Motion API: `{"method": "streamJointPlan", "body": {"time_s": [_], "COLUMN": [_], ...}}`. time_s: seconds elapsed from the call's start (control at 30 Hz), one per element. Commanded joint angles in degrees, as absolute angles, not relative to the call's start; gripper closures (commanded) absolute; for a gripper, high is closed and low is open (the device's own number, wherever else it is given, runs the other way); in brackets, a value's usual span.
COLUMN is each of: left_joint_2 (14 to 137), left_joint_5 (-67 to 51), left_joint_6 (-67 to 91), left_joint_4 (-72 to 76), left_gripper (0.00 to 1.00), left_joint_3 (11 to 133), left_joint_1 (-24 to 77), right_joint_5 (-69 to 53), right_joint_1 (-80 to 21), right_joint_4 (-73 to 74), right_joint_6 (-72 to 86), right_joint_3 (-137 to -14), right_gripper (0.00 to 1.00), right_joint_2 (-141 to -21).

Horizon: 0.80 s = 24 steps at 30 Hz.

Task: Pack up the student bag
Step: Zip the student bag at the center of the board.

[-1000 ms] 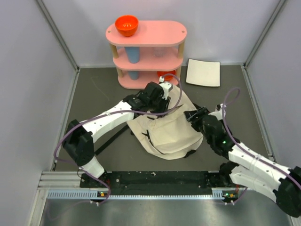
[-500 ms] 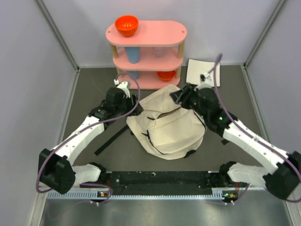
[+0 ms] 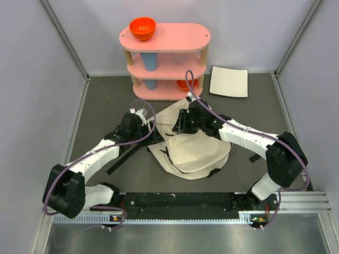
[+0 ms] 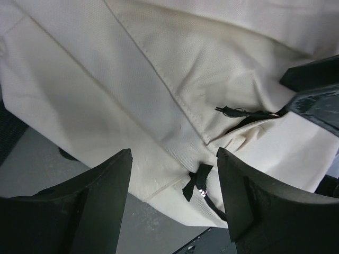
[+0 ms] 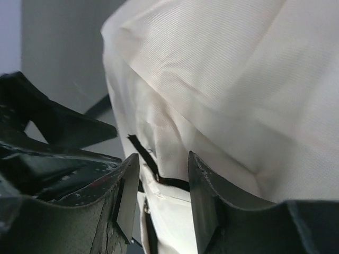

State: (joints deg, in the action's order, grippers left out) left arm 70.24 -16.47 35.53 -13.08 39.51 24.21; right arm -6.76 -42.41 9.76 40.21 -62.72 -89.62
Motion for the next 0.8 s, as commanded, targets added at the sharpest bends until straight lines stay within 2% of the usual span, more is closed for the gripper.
{"method": "streamJointPlan", "body": {"time_s": [0.0,0.37,0.77], "left_joint_2": [69.9,71.6,69.7], "left_joint_5": [-20.7,-23.2,-25.3], "left_joint_6": [38.8,45.4,47.8], "left_joint_4": [-4.8,3.6,5.8], "left_gripper": [0.29,0.27,0.27], "left_joint_3": [38.0,32.4,28.9], "left_joint_1": [23.5,20.7,18.2], "right_joint_5": [-3.5,-3.2,-5.8], "right_joint_1": [-42.8,-44.6,-50.3], "right_joint_4": [12.9,13.9,16.7], "right_joint_6": [36.5,26.5,11.1], "right_joint_3": [-63.0,-66.6,-75.0], "right_gripper": [0.6,0.57,0.57], "right_joint_2": [-88.5,-84.7,-91.4]}}
